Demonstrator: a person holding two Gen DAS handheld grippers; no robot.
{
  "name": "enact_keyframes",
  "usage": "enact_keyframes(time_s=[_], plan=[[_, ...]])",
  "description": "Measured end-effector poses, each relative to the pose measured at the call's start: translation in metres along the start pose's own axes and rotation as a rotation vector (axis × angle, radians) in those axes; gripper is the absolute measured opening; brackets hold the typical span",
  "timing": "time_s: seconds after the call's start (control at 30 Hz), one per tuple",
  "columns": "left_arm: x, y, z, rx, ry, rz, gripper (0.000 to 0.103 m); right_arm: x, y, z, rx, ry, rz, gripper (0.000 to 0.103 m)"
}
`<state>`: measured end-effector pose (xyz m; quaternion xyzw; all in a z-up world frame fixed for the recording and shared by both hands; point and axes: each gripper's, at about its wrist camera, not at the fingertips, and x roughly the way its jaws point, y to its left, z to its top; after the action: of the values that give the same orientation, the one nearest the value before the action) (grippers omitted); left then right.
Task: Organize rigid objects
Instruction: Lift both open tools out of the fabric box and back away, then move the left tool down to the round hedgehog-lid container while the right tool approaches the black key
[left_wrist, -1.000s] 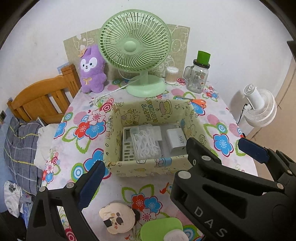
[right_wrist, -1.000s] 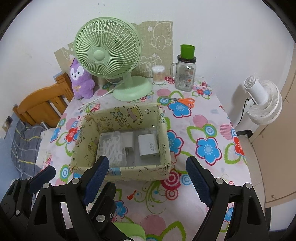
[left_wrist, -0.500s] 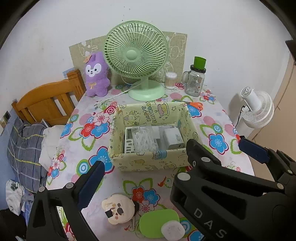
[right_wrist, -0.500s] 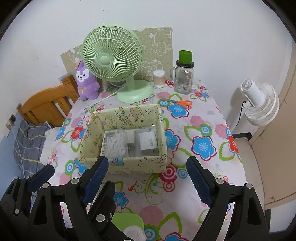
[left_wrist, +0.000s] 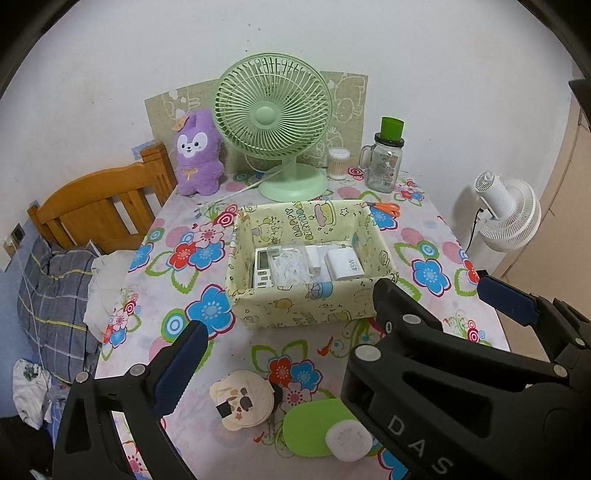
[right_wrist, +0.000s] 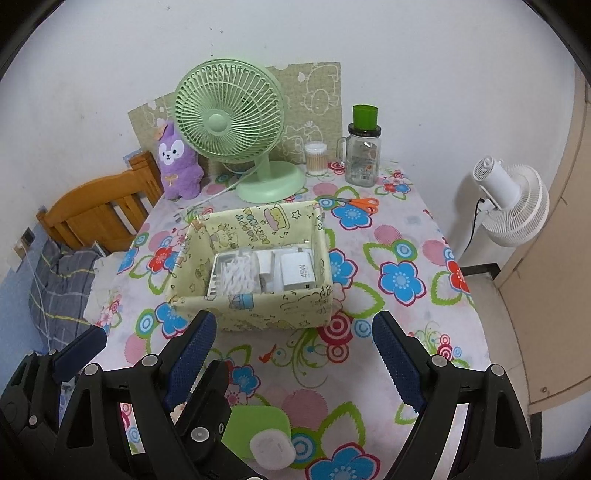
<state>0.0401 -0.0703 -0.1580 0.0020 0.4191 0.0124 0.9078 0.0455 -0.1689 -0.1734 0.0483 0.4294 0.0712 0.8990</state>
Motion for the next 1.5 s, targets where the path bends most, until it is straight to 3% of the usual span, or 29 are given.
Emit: enact_keyframes(time_s=[0.47,0.97,1.5], plan=[[0.002,0.012,-0.017,0.049,-0.026,-0.028,0.1,0.002,0.013,-0.021,-0.001,-0.03,-0.033,0.089],[0.03,0.034,-0.04,0.061,0.006,-0.089,0.1,0.028,0.037,-0.042,-0.046,-0.031,-0.076,0.089],[0.072,0.047,-0.061,0.113,0.08,-0.134,0.1,0.068,0.045,-0.066,-0.014,0.029,-0.107,0.089]])
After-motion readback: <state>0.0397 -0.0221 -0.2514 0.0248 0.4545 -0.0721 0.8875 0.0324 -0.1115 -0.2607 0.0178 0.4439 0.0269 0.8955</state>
